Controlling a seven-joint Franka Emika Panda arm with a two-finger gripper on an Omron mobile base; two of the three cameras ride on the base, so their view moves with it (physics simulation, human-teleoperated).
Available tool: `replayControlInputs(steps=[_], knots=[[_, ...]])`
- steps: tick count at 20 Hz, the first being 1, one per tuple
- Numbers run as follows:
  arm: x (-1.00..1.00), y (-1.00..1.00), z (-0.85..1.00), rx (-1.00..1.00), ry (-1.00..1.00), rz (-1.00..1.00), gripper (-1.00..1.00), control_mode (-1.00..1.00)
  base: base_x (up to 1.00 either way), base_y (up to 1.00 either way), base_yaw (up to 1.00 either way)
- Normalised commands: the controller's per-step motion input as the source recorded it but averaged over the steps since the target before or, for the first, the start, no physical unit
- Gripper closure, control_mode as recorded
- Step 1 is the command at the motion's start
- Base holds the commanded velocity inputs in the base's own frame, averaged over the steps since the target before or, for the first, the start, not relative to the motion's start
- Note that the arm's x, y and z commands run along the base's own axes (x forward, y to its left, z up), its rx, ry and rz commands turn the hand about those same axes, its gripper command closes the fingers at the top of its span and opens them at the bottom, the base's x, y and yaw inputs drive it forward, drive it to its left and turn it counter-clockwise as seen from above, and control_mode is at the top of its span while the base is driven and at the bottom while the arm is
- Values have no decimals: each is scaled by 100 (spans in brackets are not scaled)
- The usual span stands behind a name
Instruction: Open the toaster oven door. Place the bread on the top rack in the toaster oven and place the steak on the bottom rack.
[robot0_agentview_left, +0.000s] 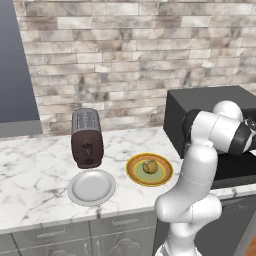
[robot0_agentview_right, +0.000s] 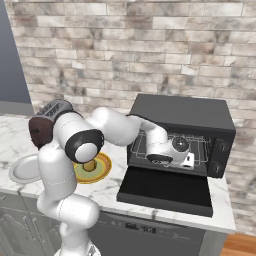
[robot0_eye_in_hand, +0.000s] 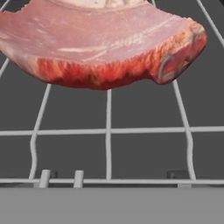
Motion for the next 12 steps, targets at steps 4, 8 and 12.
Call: replayControlInputs(steps=[4,8,12], knots=[[37,0,6,13,-3,0,-100,-100,0,0,0],[31,0,4,13,0,0,-100,-100,0,0,0],[10,-1,9,13,0,0,-100,-100,0,0,0]])
